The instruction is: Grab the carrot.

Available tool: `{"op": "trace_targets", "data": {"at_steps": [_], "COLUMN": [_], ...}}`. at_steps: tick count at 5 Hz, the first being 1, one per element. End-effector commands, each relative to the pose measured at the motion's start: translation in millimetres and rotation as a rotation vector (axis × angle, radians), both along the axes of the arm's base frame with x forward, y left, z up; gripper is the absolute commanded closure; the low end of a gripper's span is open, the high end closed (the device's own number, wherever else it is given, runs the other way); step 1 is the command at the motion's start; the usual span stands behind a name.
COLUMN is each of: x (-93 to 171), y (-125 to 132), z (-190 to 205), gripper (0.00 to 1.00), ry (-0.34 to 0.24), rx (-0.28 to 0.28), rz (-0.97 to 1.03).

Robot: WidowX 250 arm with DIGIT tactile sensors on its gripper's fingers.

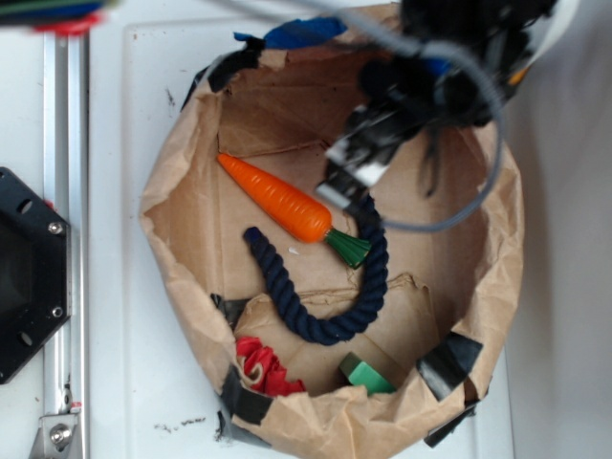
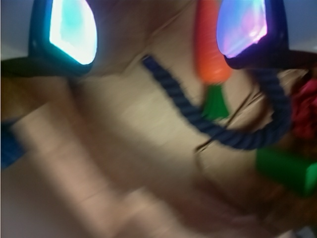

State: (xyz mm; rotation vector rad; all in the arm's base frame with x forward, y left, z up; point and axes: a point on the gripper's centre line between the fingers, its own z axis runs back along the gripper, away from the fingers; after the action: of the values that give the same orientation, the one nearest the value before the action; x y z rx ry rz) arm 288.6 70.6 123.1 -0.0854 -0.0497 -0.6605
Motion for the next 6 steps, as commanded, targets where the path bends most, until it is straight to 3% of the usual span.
{"op": "trace_targets", "data": {"at_steps": [1,2,5,6], "x": [-18,-25,-29,-20], "y": [-23,-31,-40,-34], "z": [9,-2,-40,-61], "gripper": [0.00,0.00,0.00,0.00], "ry": [-0.017,-0.002,-0.042,-0.092], "rx": [0.033,0.034,-0.014,-0.043], "rz": [-0.096,-0.166,-0.273,-0.250]}}
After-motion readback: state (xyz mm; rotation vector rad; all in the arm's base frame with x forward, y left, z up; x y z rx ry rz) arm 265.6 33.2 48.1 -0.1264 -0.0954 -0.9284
